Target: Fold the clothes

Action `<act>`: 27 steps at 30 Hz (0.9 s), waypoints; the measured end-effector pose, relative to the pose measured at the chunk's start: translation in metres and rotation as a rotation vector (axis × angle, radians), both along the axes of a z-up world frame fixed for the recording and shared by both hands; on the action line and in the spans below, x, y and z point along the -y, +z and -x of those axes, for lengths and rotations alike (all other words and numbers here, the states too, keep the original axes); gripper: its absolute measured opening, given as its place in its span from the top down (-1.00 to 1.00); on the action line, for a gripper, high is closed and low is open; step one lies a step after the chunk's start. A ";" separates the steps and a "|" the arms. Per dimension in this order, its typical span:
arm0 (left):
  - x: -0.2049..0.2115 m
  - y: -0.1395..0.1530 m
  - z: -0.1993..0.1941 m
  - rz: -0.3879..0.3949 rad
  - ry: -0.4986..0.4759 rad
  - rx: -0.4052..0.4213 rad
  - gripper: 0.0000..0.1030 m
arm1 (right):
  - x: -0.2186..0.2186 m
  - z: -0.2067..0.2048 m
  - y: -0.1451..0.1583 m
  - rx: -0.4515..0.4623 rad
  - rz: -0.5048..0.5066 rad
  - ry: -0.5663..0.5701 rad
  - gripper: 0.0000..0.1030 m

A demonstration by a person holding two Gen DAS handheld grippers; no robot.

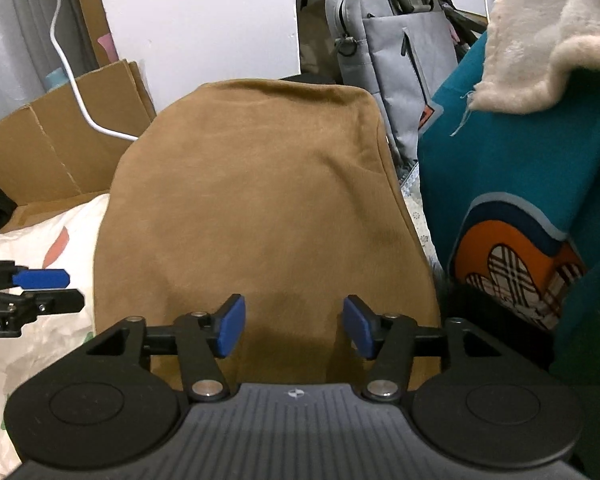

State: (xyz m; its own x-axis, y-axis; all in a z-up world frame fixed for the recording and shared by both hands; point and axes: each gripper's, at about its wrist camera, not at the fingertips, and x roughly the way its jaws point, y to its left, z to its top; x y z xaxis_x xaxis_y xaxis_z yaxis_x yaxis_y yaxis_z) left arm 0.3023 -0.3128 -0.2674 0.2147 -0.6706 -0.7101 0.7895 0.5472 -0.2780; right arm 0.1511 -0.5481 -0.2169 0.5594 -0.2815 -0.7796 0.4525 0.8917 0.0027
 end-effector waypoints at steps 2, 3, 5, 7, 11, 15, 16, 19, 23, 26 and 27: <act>-0.014 0.007 0.002 -0.020 0.006 0.005 -0.16 | -0.005 0.004 0.005 0.007 0.006 0.007 -0.30; -0.021 0.013 0.004 -0.030 0.009 0.009 -0.19 | -0.007 0.006 0.008 0.010 0.011 0.009 -0.34; -0.036 0.025 0.005 -0.041 0.020 0.026 -0.42 | -0.010 0.010 0.014 0.015 0.024 0.011 -0.50; -0.049 0.038 0.006 -0.041 0.048 0.045 -0.44 | -0.013 0.013 0.020 0.019 0.040 0.009 -0.57; -0.073 0.069 0.011 -0.035 0.081 0.068 -0.65 | -0.022 0.024 0.039 0.055 0.048 0.024 -0.70; -0.092 0.101 0.026 -0.068 0.072 0.138 -0.75 | -0.034 0.035 0.056 0.094 0.039 0.072 -0.86; -0.097 0.107 0.029 -0.064 0.075 0.144 -0.80 | -0.041 0.041 0.066 0.111 0.043 0.106 -0.92; -0.119 0.129 0.041 -0.046 0.088 0.157 -0.85 | -0.051 0.051 0.082 0.138 0.050 0.151 -1.00; -0.150 0.152 0.055 -0.045 0.153 0.203 -0.99 | -0.062 0.061 0.101 0.154 0.066 0.188 -1.00; -0.174 0.168 0.069 -0.043 0.194 0.227 -0.99 | -0.071 0.074 0.118 0.173 0.083 0.215 -1.00; -0.184 0.173 0.075 -0.043 0.214 0.234 -0.99 | -0.074 0.078 0.122 0.177 0.084 0.222 -1.00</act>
State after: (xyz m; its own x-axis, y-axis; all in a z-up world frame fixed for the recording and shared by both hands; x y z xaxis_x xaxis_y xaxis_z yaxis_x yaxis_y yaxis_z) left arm 0.2276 -0.1293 -0.0946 0.5083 -0.5630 -0.6517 0.6952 0.7148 -0.0753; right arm 0.0735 -0.4746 -0.0949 0.7400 -0.1962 -0.6434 0.2453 0.9694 -0.0135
